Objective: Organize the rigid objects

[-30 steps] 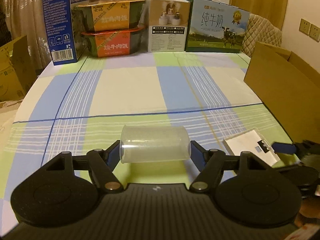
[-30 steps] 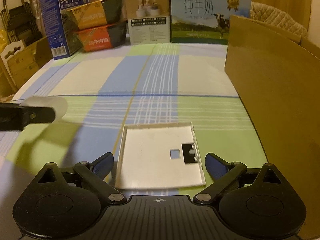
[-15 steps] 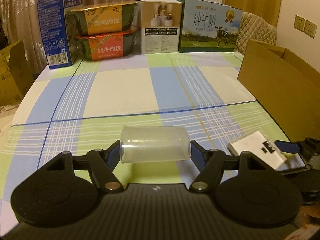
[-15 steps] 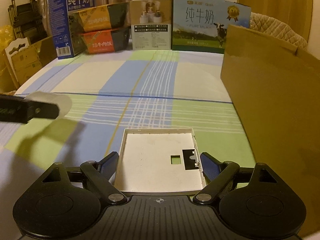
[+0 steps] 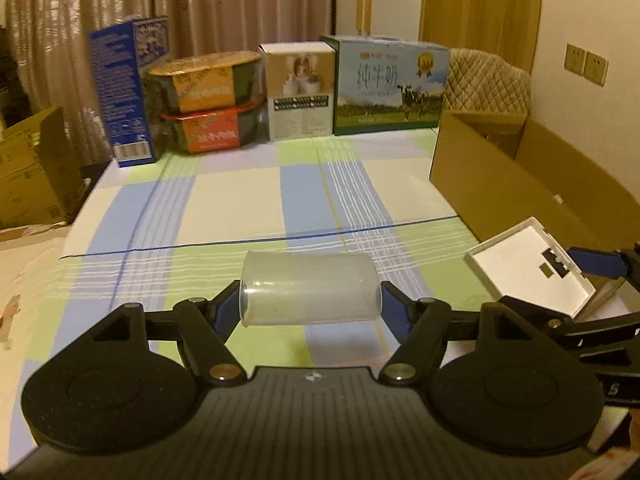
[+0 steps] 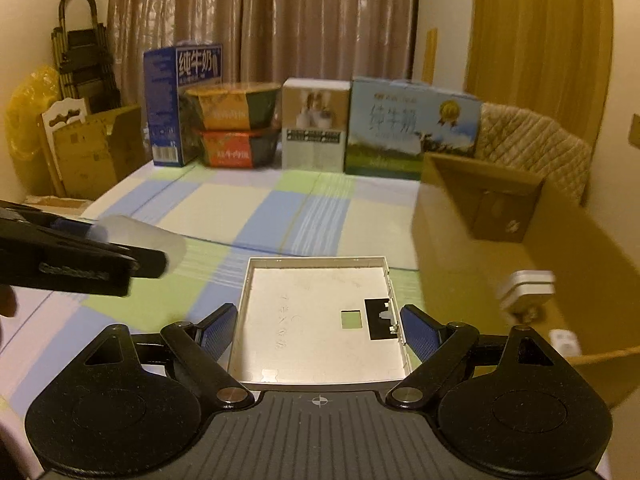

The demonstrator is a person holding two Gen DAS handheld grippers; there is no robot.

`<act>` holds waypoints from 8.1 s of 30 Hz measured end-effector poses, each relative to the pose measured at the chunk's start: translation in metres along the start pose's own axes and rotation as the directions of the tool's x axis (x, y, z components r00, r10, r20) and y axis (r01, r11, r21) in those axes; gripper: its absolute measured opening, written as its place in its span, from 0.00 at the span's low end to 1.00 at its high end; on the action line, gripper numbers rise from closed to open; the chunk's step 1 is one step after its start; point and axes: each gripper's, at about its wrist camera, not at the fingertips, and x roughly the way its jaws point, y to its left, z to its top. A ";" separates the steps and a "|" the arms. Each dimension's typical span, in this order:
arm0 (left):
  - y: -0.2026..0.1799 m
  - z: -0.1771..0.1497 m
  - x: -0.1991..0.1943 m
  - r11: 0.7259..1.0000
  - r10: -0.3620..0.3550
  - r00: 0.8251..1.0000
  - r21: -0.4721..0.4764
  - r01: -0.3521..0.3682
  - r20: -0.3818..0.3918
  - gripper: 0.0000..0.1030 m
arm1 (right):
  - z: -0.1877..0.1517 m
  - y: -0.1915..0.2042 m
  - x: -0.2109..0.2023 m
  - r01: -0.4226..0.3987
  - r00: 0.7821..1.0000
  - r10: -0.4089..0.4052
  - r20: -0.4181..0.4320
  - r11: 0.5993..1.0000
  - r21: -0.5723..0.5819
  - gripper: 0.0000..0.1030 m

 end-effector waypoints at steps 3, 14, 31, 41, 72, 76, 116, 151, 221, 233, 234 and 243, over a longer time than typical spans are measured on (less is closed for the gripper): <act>-0.007 0.000 -0.022 1.000 0.016 1.000 -0.014 -0.016 0.006 0.66 | 0.001 -0.008 -0.023 -0.004 1.000 0.004 0.008 0.999 0.035 0.82; -0.045 0.002 -0.068 1.000 -0.013 1.000 -0.026 0.013 0.022 0.66 | 0.010 -0.037 -0.087 0.001 0.998 -0.007 0.056 0.995 0.105 0.82; -0.097 0.011 -0.075 0.996 -0.084 0.996 0.021 0.084 0.023 0.66 | 0.006 -0.087 -0.120 0.054 0.995 -0.067 0.068 0.983 0.174 0.82; -0.123 0.019 -0.063 0.988 -0.149 0.989 0.034 0.148 0.013 0.66 | 0.004 -0.128 -0.123 0.119 0.989 -0.136 0.065 0.969 0.215 0.82; -0.238 0.075 0.041 0.942 -0.296 0.953 0.146 0.302 -0.059 0.66 | 0.016 -0.245 -0.060 0.190 0.981 -0.192 -0.020 0.943 0.273 0.82; -0.240 0.074 0.047 0.940 -0.302 0.951 0.146 0.309 -0.071 0.66 | 0.013 -0.249 -0.056 0.192 0.981 -0.192 -0.026 0.940 0.283 0.82; -0.193 0.070 0.041 0.964 -0.247 0.968 0.085 0.251 -0.052 0.80 | 0.015 -0.225 -0.039 0.137 0.990 -0.127 -0.055 0.953 0.270 0.82; -0.161 0.041 -0.016 0.980 -0.192 0.981 -0.069 0.189 -0.036 0.99 | 0.013 -0.223 -0.104 0.130 0.992 -0.122 -0.045 0.926 0.353 0.87; -0.168 -0.026 -0.104 0.992 -0.100 0.987 -0.085 0.089 -0.128 0.99 | -0.033 -0.159 -0.171 0.049 0.978 -0.002 -0.209 0.974 0.222 0.87; -0.167 -0.025 -0.104 0.992 -0.101 0.986 -0.087 0.090 -0.130 0.99 | -0.032 -0.160 -0.170 0.049 0.978 -0.002 -0.207 0.974 0.222 0.87; -0.167 -0.025 -0.104 0.992 -0.101 0.986 -0.086 0.090 -0.130 0.99 | -0.032 -0.159 -0.171 0.048 0.979 -0.002 -0.206 0.974 0.221 0.87; -0.167 -0.025 -0.104 0.992 -0.104 0.986 -0.088 0.093 -0.131 0.99 | -0.032 -0.160 -0.170 0.048 0.979 -0.002 -0.206 0.974 0.222 0.87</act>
